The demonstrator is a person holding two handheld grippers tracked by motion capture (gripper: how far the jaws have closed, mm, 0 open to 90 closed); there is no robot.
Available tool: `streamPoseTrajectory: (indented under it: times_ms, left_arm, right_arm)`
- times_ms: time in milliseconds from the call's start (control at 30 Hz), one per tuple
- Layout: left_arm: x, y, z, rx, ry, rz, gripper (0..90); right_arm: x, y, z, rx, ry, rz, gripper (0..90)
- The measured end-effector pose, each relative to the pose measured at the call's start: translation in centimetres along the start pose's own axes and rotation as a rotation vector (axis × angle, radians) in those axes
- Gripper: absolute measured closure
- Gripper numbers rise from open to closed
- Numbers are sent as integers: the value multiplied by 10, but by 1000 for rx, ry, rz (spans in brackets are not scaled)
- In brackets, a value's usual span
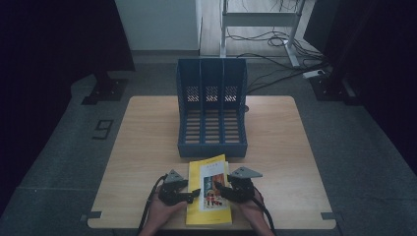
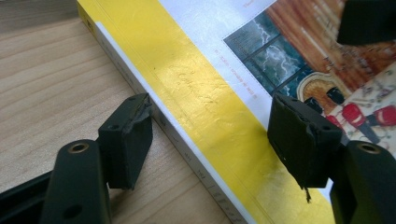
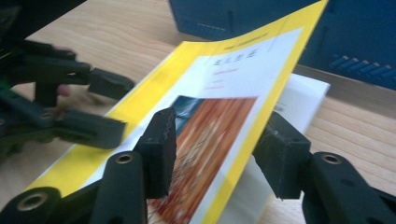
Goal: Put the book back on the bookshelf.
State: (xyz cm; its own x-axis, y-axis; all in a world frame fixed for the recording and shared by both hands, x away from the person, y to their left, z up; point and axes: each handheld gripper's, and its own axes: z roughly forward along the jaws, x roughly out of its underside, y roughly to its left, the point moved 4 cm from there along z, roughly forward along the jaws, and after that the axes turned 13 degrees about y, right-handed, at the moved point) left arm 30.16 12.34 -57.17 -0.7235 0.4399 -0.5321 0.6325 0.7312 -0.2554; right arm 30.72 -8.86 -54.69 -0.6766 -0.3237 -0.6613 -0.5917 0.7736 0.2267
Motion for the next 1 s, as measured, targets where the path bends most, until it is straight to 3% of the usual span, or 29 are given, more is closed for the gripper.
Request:
streamPoseTrajectory:
  times_ms: [133,267,467,800,1000]
  left_arm:
    - [0,0,0,-6,0,4,311]
    - [0,0,0,-6,0,3,311]
    - [0,-1,0,-8,0,4,310]
    - [0,0,1,-13,-1,6,302]
    - [0,0,0,-14,-1,7,293]
  right_arm:
    - [-3,-10,2,-30,1,21,523]
    - [-6,-10,3,-24,10,-2,527]
    - [-3,-4,13,-8,78,-48,520]
    - [-3,-6,9,-23,46,-20,681]
    - [-4,-3,5,-33,13,-29,735]
